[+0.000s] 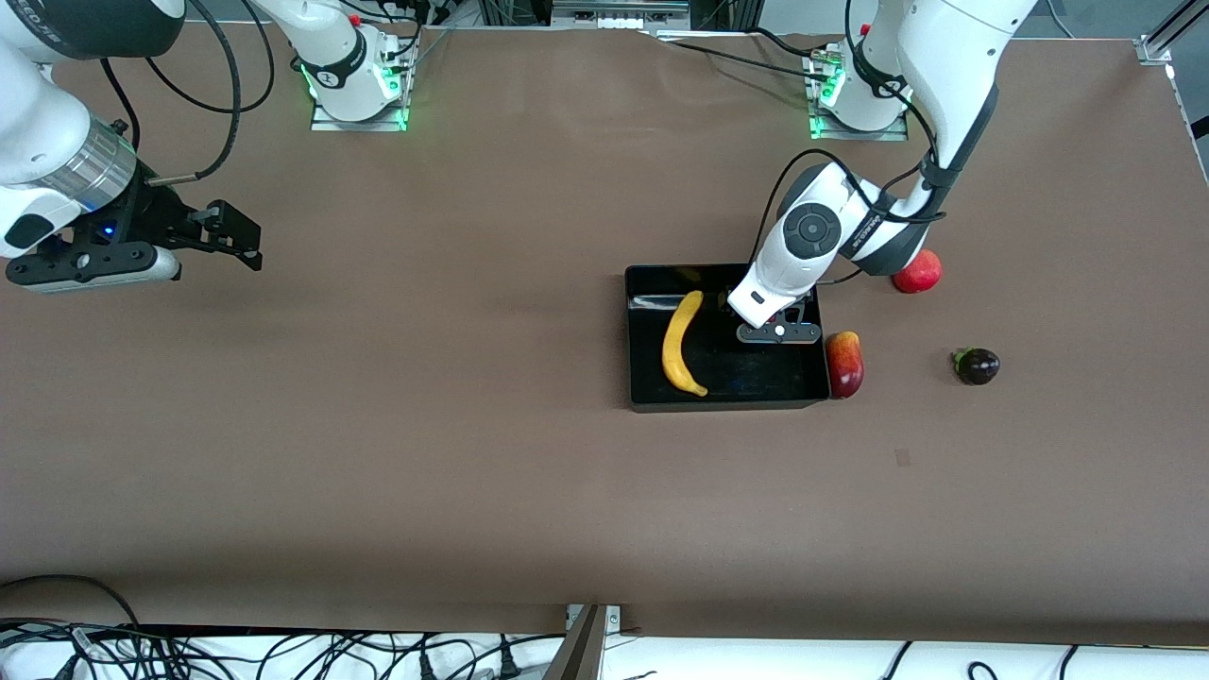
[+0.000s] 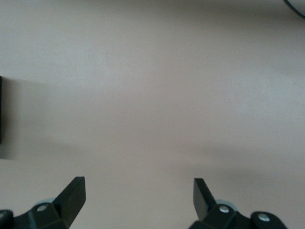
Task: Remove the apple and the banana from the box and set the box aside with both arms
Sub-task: 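Lower the left gripper into the box and grasp the red apple, then lift the apple out and set it beside the mango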
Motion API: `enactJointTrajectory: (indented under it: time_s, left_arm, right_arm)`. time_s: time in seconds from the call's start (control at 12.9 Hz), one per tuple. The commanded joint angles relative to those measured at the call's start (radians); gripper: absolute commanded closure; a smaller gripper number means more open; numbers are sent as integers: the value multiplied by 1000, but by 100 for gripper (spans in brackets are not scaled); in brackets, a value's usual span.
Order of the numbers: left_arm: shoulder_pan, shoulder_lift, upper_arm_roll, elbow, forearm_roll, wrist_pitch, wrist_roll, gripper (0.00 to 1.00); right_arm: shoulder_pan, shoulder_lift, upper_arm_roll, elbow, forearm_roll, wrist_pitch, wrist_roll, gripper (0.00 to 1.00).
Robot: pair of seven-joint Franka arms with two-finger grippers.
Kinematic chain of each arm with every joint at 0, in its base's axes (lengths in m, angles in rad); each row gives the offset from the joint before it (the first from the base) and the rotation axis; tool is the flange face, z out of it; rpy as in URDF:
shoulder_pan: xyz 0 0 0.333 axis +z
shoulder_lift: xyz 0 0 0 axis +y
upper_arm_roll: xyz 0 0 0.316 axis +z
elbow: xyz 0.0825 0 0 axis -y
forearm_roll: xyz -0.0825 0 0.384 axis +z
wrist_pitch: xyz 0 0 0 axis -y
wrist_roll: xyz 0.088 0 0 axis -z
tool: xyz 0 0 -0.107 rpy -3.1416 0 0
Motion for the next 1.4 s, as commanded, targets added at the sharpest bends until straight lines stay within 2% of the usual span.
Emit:
enactJointTrajectory:
  time_s: [0.0, 0.16, 0.47, 0.62, 0.78, 0.85, 1.01, 1.16, 1.32]
  left_arm:
    - [1, -12, 2, 2, 28, -2, -7, 93]
    - [12, -58, 2, 44, 27, -84, 16, 96]
    - [15, -81, 2, 352, 7, -605, 120, 94]
    - [60, -110, 2, 384, 7, -713, 249, 94]
    - [142, -145, 2, 331, 7, -747, 426, 94]
    - [197, -154, 2, 289, 7, -735, 500, 89]
    - [275, -165, 0, 191, -13, -661, 614, 88]
    - [311, -223, 0, -6, -25, -448, 630, 87]
    - [324, -233, 2, -174, -25, -207, 630, 85]
  right_arm:
    - [0, -4, -1, 8, -10, -11, 11, 0]
    - [0, -4, -1, 8, -10, -11, 11, 0]
    - [0, -4, -1, 8, -10, -13, 11, 0]
    - [0, -4, -1, 8, -10, -13, 11, 0]
    - [0, -4, -1, 8, -10, -13, 11, 0]
    - [0, -4, -1, 8, -10, -13, 11, 0]
    - [0, -4, -1, 8, -9, -13, 11, 0]
    - [0, -4, -1, 8, -9, -13, 11, 0]
    - [0, -4, -1, 8, -10, -13, 11, 0]
